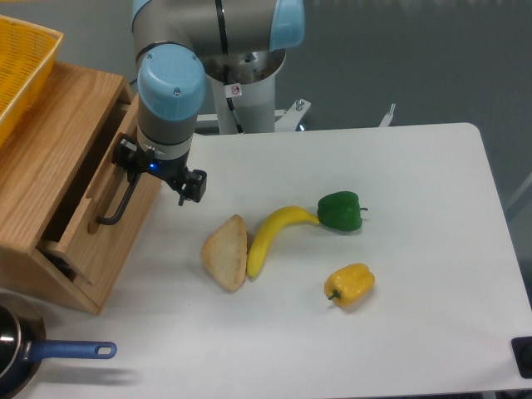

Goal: Slide the top drawer open
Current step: 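Pull the handle outward, sliding the drawer out of the cabinet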

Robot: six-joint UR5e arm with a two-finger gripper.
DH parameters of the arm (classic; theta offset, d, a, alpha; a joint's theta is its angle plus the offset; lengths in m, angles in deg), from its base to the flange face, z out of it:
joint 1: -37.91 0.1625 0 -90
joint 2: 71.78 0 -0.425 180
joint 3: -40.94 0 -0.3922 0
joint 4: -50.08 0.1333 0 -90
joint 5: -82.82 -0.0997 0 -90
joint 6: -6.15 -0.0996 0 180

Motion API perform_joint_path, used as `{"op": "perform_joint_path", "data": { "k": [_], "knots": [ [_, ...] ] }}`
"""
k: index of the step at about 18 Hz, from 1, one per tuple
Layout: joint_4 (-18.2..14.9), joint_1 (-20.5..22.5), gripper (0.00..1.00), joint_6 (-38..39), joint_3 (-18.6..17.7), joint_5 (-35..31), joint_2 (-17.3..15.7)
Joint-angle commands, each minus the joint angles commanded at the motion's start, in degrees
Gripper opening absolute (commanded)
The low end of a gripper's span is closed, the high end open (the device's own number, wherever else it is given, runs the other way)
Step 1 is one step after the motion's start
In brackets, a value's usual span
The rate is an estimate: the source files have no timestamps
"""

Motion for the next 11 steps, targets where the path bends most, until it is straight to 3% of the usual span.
{"op": "perform_joint_path", "data": {
  "k": [4, 11],
  "knots": [
    [2.0, 0.2, 1.0, 0.0, 0.3, -0.8, 0.2],
    [2.0, 0.3, 1.0, -0.9, 0.4, -3.6, 0.1]
  ]
}}
